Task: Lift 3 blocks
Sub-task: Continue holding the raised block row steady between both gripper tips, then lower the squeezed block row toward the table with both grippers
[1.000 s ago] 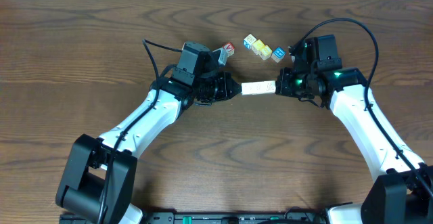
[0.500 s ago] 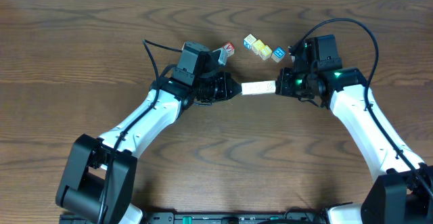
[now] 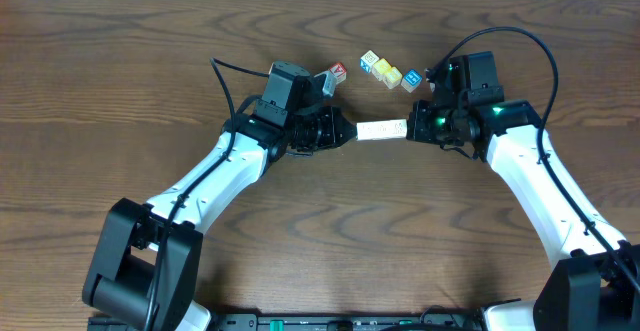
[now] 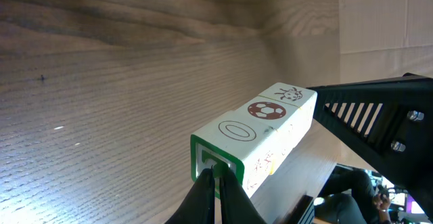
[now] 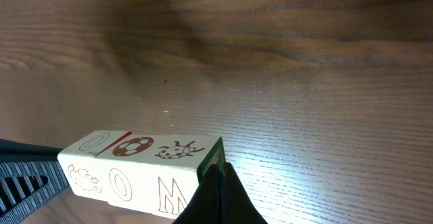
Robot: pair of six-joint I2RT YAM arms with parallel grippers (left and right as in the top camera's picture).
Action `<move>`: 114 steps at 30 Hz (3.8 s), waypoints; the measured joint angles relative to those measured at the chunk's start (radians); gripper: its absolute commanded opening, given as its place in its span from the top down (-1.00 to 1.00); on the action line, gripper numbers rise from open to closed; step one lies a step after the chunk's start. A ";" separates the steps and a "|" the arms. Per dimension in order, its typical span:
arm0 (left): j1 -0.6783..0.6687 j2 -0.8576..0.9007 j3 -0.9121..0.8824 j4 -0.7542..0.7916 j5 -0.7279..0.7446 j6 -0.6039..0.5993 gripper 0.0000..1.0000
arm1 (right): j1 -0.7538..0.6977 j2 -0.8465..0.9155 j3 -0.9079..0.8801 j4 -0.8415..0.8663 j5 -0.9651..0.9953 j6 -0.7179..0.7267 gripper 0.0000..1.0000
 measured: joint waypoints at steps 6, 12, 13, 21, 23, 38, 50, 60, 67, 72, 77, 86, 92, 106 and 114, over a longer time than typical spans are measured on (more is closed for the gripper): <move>0.000 0.000 0.000 0.000 0.000 0.000 0.85 | 0.000 0.000 0.000 0.000 0.000 0.000 0.98; 0.000 0.000 0.000 0.000 0.000 0.000 0.86 | 0.000 0.000 0.000 0.000 0.000 0.000 0.98; 0.000 0.000 0.000 0.000 0.000 0.000 0.85 | 0.000 0.000 0.000 0.000 0.000 0.000 0.98; 0.000 0.000 0.000 0.000 -0.011 0.000 0.86 | 0.000 0.000 0.000 -0.001 0.000 0.000 0.98; 0.000 0.000 0.000 -0.005 -0.021 0.000 0.86 | 0.008 0.000 0.000 0.000 0.001 0.000 0.98; -0.013 0.000 0.000 -0.019 -0.105 0.000 0.85 | 0.022 0.000 0.000 -0.001 0.004 0.000 0.98; -0.013 0.000 0.000 -0.018 -0.116 0.000 0.86 | 0.024 0.023 0.000 -0.001 0.003 0.000 0.98; -0.013 0.000 0.000 -0.016 -0.120 0.000 0.86 | 0.024 0.038 0.000 0.000 0.003 0.000 0.98; -0.013 0.008 0.000 -0.014 -0.120 -0.003 0.86 | 0.024 0.038 0.000 0.000 0.003 0.000 0.98; -0.013 0.011 0.000 -0.015 -0.120 -0.003 0.86 | 0.024 0.039 0.000 0.000 0.004 0.000 0.98; -0.013 0.011 0.000 -0.015 -0.121 -0.003 0.86 | 0.024 0.052 0.000 0.008 0.004 0.000 0.98; -0.016 0.011 0.000 -0.006 -0.121 -0.003 0.85 | 0.026 0.110 0.000 0.017 0.004 0.000 0.98; -0.016 0.029 0.000 -0.004 -0.123 -0.003 0.86 | 0.027 0.112 0.000 0.019 0.009 0.000 0.98; -0.018 0.087 0.000 -0.007 -0.129 -0.003 0.86 | 0.027 0.112 0.000 0.030 0.014 0.000 0.98; -0.019 0.087 0.000 -0.007 -0.131 -0.003 0.85 | 0.027 0.112 0.000 0.030 0.014 0.000 0.98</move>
